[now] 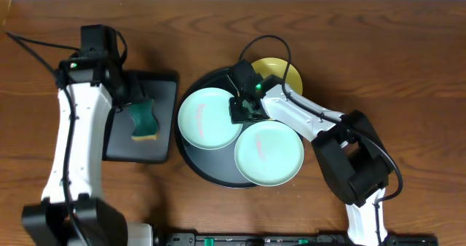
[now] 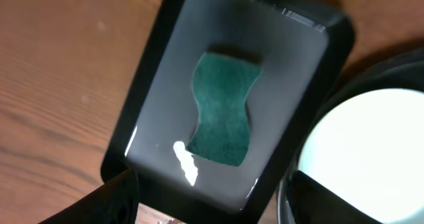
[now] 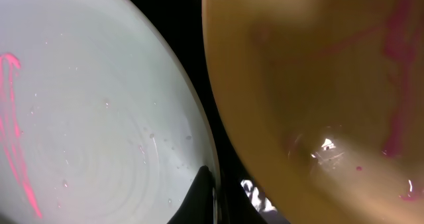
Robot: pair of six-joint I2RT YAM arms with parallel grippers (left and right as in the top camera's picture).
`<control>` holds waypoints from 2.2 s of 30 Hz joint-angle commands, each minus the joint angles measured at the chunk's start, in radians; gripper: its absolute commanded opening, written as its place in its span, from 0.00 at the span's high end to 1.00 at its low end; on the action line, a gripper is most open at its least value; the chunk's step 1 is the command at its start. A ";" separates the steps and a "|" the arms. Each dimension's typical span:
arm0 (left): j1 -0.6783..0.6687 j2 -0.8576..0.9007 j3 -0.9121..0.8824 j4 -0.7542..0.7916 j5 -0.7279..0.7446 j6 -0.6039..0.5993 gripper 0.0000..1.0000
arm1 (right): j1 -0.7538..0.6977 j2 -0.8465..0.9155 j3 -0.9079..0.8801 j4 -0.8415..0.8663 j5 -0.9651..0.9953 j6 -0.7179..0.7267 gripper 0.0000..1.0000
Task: Clean dirty plates on tray and stack at the side
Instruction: 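Move left gripper to sponge and right gripper to upper mint plate rim, then grasp the green sponge with the left gripper and lift it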
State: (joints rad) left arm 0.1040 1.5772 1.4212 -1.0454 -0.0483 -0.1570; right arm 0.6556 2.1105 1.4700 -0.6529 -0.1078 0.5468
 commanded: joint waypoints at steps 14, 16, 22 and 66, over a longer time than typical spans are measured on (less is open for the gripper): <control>0.079 0.359 -0.023 0.040 0.091 0.085 0.45 | 0.006 0.030 0.001 -0.005 0.017 -0.005 0.99; 0.095 0.380 -0.033 0.073 0.175 0.140 0.45 | 0.007 0.030 0.001 -0.006 0.022 -0.005 0.99; 0.098 0.419 -0.084 0.137 0.198 0.137 0.50 | 0.007 0.030 0.001 -0.005 0.028 -0.005 0.99; -0.253 0.240 -0.175 0.267 0.246 -0.157 0.92 | 0.006 0.030 0.001 0.002 0.021 -0.005 0.99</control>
State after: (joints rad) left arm -0.1299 1.7821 1.2697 -0.8047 0.1978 -0.2523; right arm 0.6556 2.1105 1.4704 -0.6491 -0.1070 0.5465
